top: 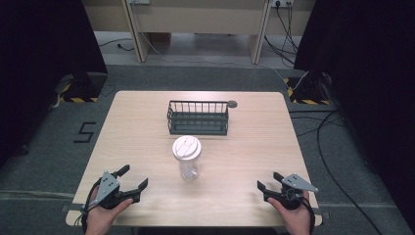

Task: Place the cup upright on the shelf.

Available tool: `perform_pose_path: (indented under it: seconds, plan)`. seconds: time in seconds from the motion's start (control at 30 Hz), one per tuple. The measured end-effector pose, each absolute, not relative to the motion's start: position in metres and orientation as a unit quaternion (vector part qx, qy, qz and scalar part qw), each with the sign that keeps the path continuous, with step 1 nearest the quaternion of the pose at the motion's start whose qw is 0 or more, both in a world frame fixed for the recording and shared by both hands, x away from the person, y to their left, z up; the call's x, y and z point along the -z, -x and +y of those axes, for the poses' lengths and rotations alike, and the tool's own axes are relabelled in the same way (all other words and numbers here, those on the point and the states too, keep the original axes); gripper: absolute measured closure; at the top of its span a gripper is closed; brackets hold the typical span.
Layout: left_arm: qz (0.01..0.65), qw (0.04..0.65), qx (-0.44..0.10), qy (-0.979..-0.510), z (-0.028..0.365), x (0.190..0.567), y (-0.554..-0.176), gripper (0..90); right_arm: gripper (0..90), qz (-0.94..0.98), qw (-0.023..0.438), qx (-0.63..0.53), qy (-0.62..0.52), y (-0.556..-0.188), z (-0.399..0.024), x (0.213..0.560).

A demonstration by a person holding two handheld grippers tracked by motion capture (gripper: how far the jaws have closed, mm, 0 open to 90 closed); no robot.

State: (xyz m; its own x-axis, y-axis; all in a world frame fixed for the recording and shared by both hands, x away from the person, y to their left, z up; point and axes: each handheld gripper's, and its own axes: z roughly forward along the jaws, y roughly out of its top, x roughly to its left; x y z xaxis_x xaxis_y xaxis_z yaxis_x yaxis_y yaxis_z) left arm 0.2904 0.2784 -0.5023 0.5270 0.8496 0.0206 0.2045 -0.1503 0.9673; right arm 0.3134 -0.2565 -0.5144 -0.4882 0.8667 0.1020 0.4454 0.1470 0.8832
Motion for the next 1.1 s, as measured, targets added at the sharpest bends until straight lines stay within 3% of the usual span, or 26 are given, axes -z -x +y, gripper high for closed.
perform_pose_path:
  seconds: [0.3,1.1]
  plan:
    - [0.369,0.539,-0.301,-0.695,0.268,0.501,-0.289,14.9,19.5,0.716,0.254,-0.469,-0.451,-0.311,-0.255,0.514]
    - [0.325,0.547,-0.27,-0.723,0.23,0.5,-0.294,15.2,19.8,0.714,0.248,-0.472,-0.454,-0.312,-0.256,0.514]
